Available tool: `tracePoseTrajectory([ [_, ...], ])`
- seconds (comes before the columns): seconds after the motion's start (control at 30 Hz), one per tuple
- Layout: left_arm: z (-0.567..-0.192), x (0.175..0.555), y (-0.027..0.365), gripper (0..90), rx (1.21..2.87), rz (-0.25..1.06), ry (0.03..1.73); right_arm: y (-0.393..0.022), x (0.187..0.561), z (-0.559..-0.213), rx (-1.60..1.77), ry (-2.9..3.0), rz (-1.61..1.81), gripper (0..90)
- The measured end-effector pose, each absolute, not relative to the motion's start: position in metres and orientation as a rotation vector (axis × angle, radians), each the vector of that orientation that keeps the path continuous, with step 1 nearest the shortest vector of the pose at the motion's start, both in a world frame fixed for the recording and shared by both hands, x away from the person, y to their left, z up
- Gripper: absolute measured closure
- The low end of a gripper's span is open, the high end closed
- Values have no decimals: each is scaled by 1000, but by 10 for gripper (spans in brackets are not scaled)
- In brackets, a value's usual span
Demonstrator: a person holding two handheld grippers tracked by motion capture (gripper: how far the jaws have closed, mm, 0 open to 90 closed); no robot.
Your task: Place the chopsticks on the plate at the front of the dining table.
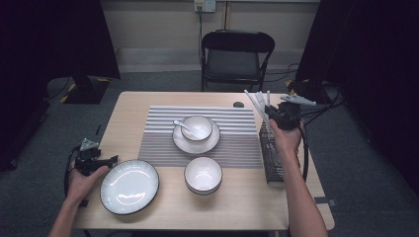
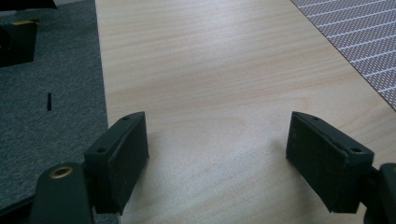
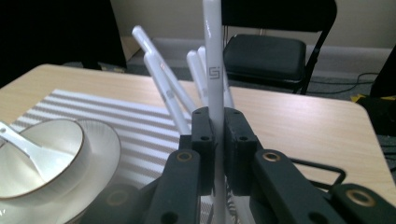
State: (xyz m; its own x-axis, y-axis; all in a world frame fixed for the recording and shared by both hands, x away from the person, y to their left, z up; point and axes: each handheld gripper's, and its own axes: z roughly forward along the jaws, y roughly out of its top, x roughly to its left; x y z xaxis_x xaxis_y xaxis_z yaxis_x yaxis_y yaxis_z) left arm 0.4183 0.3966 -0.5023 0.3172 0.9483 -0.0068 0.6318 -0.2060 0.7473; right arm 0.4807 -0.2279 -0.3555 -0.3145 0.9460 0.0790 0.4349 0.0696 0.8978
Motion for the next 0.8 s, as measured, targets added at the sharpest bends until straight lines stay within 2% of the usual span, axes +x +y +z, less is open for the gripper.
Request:
tracePoseTrajectory([
  [0.8, -502, 418, 397, 206, 1930, 619, 1394, -230, 481, -349, 1351, 1789, 1236, 850],
])
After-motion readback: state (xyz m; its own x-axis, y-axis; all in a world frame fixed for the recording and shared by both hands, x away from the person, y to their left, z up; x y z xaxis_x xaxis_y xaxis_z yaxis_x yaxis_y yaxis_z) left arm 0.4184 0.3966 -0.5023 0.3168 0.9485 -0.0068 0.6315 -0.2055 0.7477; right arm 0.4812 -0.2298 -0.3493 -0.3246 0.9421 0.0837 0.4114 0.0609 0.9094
